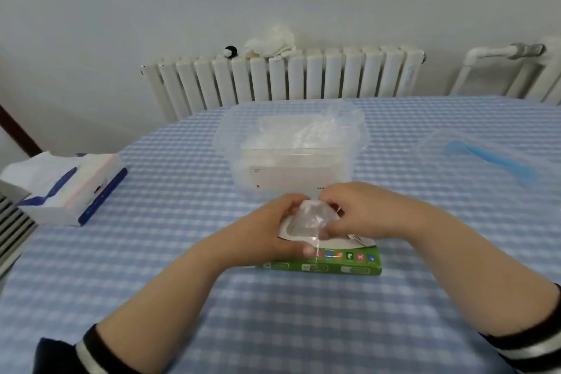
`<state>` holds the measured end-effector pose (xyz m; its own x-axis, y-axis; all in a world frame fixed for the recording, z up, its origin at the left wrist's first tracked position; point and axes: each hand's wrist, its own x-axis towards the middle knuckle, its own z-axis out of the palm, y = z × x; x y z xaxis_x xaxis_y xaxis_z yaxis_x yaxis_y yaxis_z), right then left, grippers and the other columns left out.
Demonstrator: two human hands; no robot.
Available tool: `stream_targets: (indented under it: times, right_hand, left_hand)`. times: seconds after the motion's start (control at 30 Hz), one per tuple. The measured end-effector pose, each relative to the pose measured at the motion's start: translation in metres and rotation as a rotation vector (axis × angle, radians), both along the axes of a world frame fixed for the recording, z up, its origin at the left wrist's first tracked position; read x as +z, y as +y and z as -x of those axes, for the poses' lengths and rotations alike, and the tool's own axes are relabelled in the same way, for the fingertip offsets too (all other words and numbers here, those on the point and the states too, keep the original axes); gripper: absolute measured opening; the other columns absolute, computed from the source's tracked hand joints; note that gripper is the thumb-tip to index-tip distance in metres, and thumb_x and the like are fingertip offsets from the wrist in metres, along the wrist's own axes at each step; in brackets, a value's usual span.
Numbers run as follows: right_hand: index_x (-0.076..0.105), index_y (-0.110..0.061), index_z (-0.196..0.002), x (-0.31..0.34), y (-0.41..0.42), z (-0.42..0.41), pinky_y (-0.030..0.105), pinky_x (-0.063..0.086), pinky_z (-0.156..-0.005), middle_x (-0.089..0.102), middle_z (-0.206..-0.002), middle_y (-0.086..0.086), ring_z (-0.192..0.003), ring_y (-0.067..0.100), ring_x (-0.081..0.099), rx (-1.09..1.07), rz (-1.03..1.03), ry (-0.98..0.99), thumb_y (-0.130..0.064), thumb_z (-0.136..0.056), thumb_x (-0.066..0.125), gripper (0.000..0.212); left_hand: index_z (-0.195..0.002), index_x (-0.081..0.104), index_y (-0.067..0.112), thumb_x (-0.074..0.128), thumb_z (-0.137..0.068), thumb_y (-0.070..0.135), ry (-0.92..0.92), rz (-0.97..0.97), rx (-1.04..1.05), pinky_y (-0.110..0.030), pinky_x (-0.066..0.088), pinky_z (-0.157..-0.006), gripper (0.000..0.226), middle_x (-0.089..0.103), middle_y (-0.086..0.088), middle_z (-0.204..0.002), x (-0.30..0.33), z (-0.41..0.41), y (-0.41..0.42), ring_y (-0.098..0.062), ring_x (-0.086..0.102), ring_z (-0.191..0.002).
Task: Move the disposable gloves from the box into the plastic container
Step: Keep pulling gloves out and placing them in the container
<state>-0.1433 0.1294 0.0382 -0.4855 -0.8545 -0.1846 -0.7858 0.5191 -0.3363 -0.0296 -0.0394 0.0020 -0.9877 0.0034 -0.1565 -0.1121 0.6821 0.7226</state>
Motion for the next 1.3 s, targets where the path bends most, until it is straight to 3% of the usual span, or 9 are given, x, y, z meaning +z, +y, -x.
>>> stream_targets:
  times: [0.07,0.2,0.4,0.63,0.77,0.9,1.07,1.17,1.3]
  right_hand:
    - [0.055,-0.017,-0.074,0.000,0.000,0.004,0.030,0.041,-0.064,0.059,-0.079,-0.002,-0.074,0.016,0.055,-0.031,0.017,0.021,-0.039,-0.084,0.070,0.029]
    - [0.055,-0.014,-0.067,0.000,0.002,0.005,0.021,0.031,-0.052,0.051,-0.060,-0.008,-0.055,0.006,0.042,-0.110,0.125,-0.025,-0.042,-0.081,0.073,0.037]
    - [0.063,-0.015,-0.074,-0.005,0.004,-0.001,0.017,0.037,-0.054,0.051,-0.054,-0.009,-0.057,0.001,0.050,-0.063,0.341,0.018,-0.047,-0.092,0.055,0.037]
    - [0.068,-0.014,-0.080,0.018,0.004,-0.011,0.025,0.055,-0.073,0.071,-0.075,-0.011,-0.073,0.006,0.068,-0.066,0.777,-0.196,-0.051,-0.087,0.047,0.043]
    - [0.069,-0.027,-0.092,0.008,0.003,-0.013,0.033,0.054,-0.081,0.069,-0.086,-0.021,-0.083,-0.001,0.064,-0.137,0.514,-0.187,-0.061,-0.085,0.045,0.043]
    - [0.071,-0.017,-0.084,-0.013,-0.006,-0.010,0.035,0.052,-0.075,0.070,-0.079,-0.003,-0.071,0.009,0.062,-0.133,0.398,-0.248,-0.039,-0.089,0.064,0.023]
    - [0.067,-0.023,-0.073,-0.004,0.000,-0.003,0.012,0.043,-0.059,0.060,-0.063,-0.015,-0.059,-0.002,0.052,-0.067,0.408,-0.456,-0.023,-0.083,0.075,0.013]
    - [0.060,-0.015,-0.076,-0.002,0.004,0.001,0.019,0.041,-0.062,0.055,-0.066,-0.010,-0.063,0.005,0.048,-0.052,0.404,-0.512,-0.045,-0.079,0.067,0.030]
    - [0.054,-0.016,-0.074,0.001,0.001,-0.004,0.023,0.039,-0.061,0.051,-0.066,-0.004,-0.058,0.009,0.045,-0.112,0.348,-0.429,-0.072,-0.074,0.036,0.058]
  left_hand:
    - [-0.130,0.046,0.038,0.081,-0.073,0.044,0.058,0.087,-0.008,-0.030,0.051,-0.091,0.067,0.056,0.019,-0.117,-0.005,-0.001,0.007,-0.002,0.056,-0.105]
    - [-0.131,0.045,0.039,0.081,-0.073,0.043,0.105,0.164,0.005,-0.033,0.048,-0.092,0.068,0.055,0.018,-0.117,-0.010,0.000,0.010,-0.006,0.053,-0.106]
    - [-0.142,0.026,0.046,0.078,-0.070,0.053,0.087,0.213,0.027,-0.037,0.045,-0.100,0.089,0.049,0.019,-0.126,-0.016,0.002,0.008,-0.010,0.045,-0.116]
    - [-0.142,0.023,0.044,0.079,-0.068,0.054,0.081,0.215,0.026,-0.037,0.045,-0.102,0.094,0.049,0.016,-0.128,-0.017,0.003,0.010,-0.009,0.045,-0.117]
    - [-0.138,0.019,0.048,0.083,-0.065,0.052,0.056,0.162,0.072,-0.036,0.049,-0.097,0.098,0.050,0.013,-0.127,-0.019,0.002,0.008,-0.008,0.051,-0.114]
    - [-0.145,0.009,0.050,0.080,-0.063,0.060,0.034,0.104,0.100,-0.038,0.046,-0.103,0.109,0.046,0.011,-0.137,-0.019,0.002,0.006,-0.011,0.047,-0.124]
    - [-0.151,0.010,0.039,0.080,-0.070,0.053,0.033,0.143,0.105,-0.039,0.038,-0.110,0.108,0.042,0.022,-0.128,-0.015,0.001,0.007,-0.012,0.038,-0.132]
    - [-0.152,0.011,0.038,0.078,-0.073,0.052,0.048,0.200,0.083,-0.038,0.026,-0.118,0.104,0.037,0.036,-0.120,-0.012,0.001,0.010,-0.012,0.032,-0.138]
    - [-0.151,0.014,0.036,0.076,-0.076,0.051,0.060,0.228,0.061,-0.038,0.023,-0.119,0.098,0.030,0.045,-0.107,-0.010,0.000,0.012,-0.002,0.035,-0.125]
